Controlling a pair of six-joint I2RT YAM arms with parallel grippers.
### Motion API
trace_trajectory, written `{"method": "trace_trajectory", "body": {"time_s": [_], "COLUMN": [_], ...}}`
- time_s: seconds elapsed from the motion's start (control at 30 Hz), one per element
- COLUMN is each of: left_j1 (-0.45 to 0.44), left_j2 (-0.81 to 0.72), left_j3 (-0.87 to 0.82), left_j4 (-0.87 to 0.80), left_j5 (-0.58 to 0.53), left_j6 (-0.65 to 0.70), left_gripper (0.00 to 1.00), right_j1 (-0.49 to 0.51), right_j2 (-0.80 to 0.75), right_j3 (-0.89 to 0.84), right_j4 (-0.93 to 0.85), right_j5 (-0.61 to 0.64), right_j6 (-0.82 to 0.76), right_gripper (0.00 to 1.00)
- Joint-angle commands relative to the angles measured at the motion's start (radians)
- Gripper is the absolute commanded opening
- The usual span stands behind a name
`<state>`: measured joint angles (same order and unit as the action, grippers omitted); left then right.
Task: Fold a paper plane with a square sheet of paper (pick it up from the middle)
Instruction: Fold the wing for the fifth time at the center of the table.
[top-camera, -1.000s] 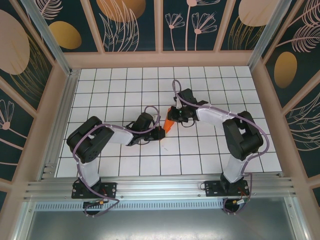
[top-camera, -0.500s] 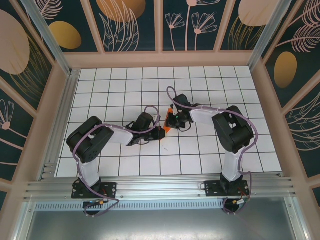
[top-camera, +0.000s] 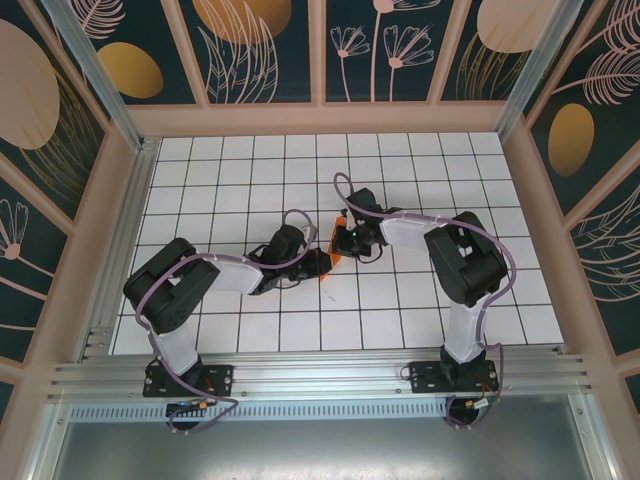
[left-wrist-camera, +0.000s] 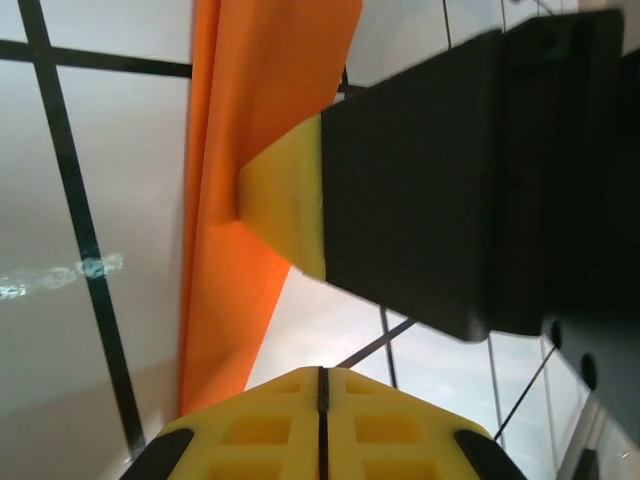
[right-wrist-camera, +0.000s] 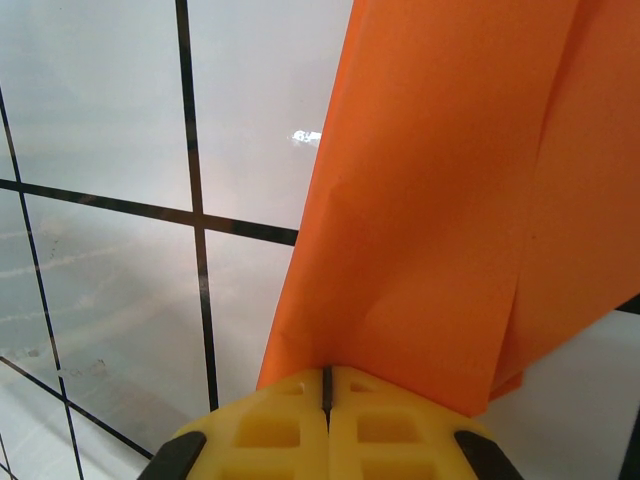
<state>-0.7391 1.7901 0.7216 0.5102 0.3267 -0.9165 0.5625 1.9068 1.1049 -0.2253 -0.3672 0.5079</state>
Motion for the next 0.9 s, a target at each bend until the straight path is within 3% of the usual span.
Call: {"method": "trace_trajectory", "body": {"time_s": [0.0, 0.4, 0.67, 0.87], "left_j1": [-0.004, -0.006, -0.012, -0.017], "left_j2": [0.012, 0.102, 0.093, 0.109], "left_j3": [-0.003, 0.040, 0.063, 0.072], "left_j4": [0.057, -0.085, -0.253, -0.271], "left_j5": [-0.044, -0.067, -0.110, -0.111], "left_j6": [-0.058, -0.018, 0.020, 0.037], "left_gripper": [0.07, 0.05, 0.03, 0.00], "right_j1": [-0.009, -0.009, -0.010, -0.009], "right_j2": [0.031, 0.021, -0.076, -0.056], "right_j3": [-0.022, -0.023, -0.015, 0.014], "right_j4": [-0.020, -0.005, 0.067, 0.044], "right_j5": [0.023, -0.008, -0.064, -0.041], "right_j6": [0.006, 0.011, 0.047, 0.064], "right_gripper": [0.03, 0.03, 0.02, 0.02]}}
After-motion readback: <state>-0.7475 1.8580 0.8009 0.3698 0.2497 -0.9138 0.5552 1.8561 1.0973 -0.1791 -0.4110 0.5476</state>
